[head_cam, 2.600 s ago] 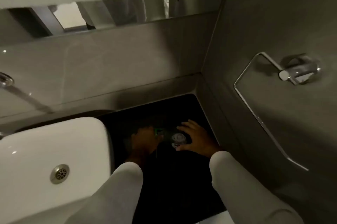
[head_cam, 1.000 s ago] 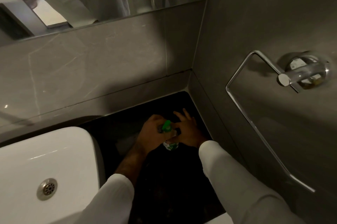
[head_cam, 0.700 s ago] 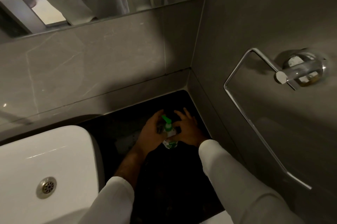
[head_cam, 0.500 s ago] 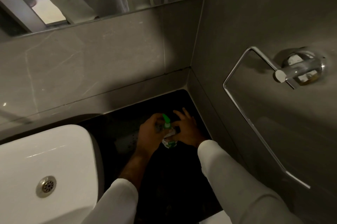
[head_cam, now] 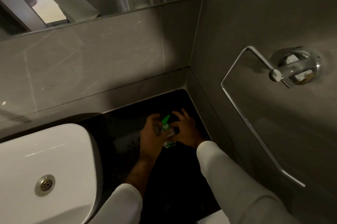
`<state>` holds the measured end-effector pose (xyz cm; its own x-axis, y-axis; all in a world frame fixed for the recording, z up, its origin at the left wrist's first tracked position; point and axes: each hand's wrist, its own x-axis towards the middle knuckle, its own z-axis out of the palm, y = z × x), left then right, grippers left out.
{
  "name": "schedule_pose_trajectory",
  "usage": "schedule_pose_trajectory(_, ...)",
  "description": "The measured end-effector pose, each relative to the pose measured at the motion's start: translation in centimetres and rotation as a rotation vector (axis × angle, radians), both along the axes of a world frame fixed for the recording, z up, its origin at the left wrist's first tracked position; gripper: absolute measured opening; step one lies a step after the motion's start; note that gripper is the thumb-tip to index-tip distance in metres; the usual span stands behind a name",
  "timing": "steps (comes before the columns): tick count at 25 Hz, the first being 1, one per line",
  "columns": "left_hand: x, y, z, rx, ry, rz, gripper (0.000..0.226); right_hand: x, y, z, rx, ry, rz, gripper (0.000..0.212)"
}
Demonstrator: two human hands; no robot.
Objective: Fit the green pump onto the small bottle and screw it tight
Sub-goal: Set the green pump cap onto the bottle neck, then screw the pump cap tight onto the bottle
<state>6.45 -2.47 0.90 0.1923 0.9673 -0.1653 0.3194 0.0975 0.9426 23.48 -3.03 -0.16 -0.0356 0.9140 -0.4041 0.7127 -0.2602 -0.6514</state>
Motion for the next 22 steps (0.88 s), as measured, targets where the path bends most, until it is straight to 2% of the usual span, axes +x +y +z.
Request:
schedule_pose_trajectory(2,-0.3,0.4,0.2,0.023,0.006,-0.083,0.057,0.1,-0.1,0.2,0.011,0.003,0.000,0.049)
schedule_pose_trajectory(4,-0.5,0.8,0.2,0.002,-0.026,-0.171,0.064,0.4,0.0,0.4,0.009,-0.005,0.014,0.047)
schedule_pose_trajectory(9,0.0,1.7,0.8,0.089,0.127,-0.089,0.065,-0.5,0.0,0.9,0.006,0.034,0.005,0.046)
schedule_pose_trajectory(12,-0.5,2.1,0.2,0.112,0.116,-0.238,0.072,-0.7,-0.1,0.9,0.025,0.010,0.039,0.049)
schedule_pose_trajectory(16,-1.2,2.1,0.2,0.052,0.144,-0.090,0.067,-0.4,-0.3,0.8,0.003,0.036,-0.044,0.043)
schedule_pose_trajectory(18,-1.5,2.3,-0.2,0.053,0.130,-0.161,0.060,-0.1,-0.3,0.7,-0.002,0.020,-0.050,0.044)
schedule_pose_trajectory(20,-1.4,2.4,-0.2,0.080,0.131,-0.249,0.064,-0.1,-0.2,0.7,-0.006,0.009,-0.037,0.045)
schedule_pose_trajectory(22,-1.0,2.3,0.3,0.109,0.167,-0.209,0.063,-0.2,-0.2,0.7,-0.014,0.007,-0.034,0.047)
